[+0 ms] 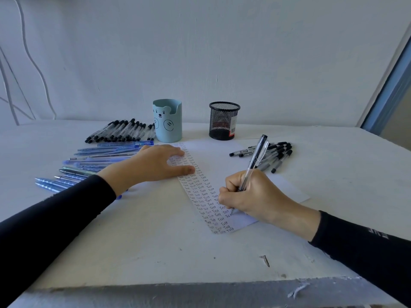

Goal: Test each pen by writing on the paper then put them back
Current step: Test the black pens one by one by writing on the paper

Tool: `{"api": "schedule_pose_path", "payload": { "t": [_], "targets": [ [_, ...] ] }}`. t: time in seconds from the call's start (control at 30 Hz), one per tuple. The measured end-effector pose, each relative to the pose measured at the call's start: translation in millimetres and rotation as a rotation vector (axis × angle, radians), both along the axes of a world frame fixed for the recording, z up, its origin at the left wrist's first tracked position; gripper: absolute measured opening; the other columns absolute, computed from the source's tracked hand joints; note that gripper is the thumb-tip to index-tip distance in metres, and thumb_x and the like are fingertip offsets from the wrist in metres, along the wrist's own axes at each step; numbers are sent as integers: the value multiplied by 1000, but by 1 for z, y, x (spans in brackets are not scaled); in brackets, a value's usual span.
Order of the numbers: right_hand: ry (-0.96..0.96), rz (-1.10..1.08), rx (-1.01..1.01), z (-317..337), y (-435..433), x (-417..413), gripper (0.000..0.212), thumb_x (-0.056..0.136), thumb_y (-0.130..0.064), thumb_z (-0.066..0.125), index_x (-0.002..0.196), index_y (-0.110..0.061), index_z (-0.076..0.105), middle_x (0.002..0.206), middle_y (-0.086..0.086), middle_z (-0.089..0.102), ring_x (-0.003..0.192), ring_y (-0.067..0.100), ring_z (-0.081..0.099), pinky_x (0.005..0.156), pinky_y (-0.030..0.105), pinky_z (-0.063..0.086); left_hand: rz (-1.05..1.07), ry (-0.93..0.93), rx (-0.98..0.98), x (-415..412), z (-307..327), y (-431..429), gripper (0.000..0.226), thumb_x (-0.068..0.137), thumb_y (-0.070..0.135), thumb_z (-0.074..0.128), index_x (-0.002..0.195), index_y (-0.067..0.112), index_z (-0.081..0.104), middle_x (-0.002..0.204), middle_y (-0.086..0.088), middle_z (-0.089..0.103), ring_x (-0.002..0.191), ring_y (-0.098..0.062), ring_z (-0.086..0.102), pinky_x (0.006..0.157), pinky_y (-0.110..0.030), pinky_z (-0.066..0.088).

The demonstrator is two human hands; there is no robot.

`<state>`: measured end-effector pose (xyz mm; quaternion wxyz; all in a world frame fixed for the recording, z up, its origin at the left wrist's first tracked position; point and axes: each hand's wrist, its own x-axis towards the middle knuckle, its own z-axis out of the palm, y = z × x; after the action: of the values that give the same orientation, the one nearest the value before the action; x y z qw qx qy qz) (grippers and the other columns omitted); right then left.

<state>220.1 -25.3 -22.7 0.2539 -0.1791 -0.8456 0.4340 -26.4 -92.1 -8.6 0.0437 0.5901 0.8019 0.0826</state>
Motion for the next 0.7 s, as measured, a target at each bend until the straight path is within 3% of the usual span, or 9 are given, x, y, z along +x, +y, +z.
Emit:
{"api": "schedule_pose_path", "payload": {
  "t": [0.13, 0.27, 0.33, 0.43, 0.5, 0.57, 0.7],
  "targets": [
    [-27, 1, -66, 5, 2, 2, 49, 91, -8, 62, 45, -15, 48, 44, -3, 49, 50, 8, 56, 51, 15, 41, -8, -14, 14, -2, -2, -1, 106, 55, 97, 29, 142, 36, 43, 151, 13, 39, 139, -13, 35, 116, -40, 21],
    [-28, 21, -53, 28, 9, -3, 54, 102, -29, 47, 50, -16, 55, 49, 1, 55, 50, 12, 53, 58, 22, 41, -10, 9, 26, 0, -2, -1, 91, 68, 86, 36, 142, 35, 43, 150, 14, 40, 139, -13, 35, 115, -38, 18],
    [-22, 3, -2, 43, 17, -10, 42, 101, -39, 45, 72, -13, 59, 41, -1, 46, 41, 13, 45, 56, 29, 44, -30, 58, 43, -2, -3, -1, 79, 76, 81, 34, 140, 37, 45, 149, 14, 42, 138, -10, 35, 114, -36, 15],
    [-49, 47, 56, 54, 33, -19, 36, 102, -46, 35, 116, -23, 58, 38, -2, 43, 39, 14, 42, 51, 24, 43, -27, 89, 116, -11, -5, -1, 54, 89, 67, 38, 134, 41, 51, 145, 16, 46, 136, -5, 35, 111, -33, 11],
    [-9, 30, 194, 49, 39, -25, 28, 103, -42, 39, 118, -28, 58, 48, 0, 58, 47, 16, 54, 55, 29, 49, -4, 95, 121, -17, -5, -2, 50, 91, 65, 39, 133, 41, 52, 143, 17, 48, 135, -6, 37, 110, -31, 11],
    [33, 20, 334, 34, 47, -31, 19, 102, -33, 49, 115, -27, 61, 71, -1, 69, 64, 10, 64, 66, 30, 53, 15, 108, 98, -20, -4, -2, 53, 90, 67, 37, 135, 41, 51, 143, 17, 48, 134, -8, 38, 111, -31, 11],
    [-95, 114, 593, 9, 50, -36, 29, 100, -32, 53, 124, -21, 66, 97, -7, 62, 80, 5, 58, 70, 27, 48, 27, 104, 73, -23, -3, -2, 57, 88, 70, 35, 135, 41, 49, 144, 18, 47, 134, -8, 38, 111, -33, 10]
  ]
}}
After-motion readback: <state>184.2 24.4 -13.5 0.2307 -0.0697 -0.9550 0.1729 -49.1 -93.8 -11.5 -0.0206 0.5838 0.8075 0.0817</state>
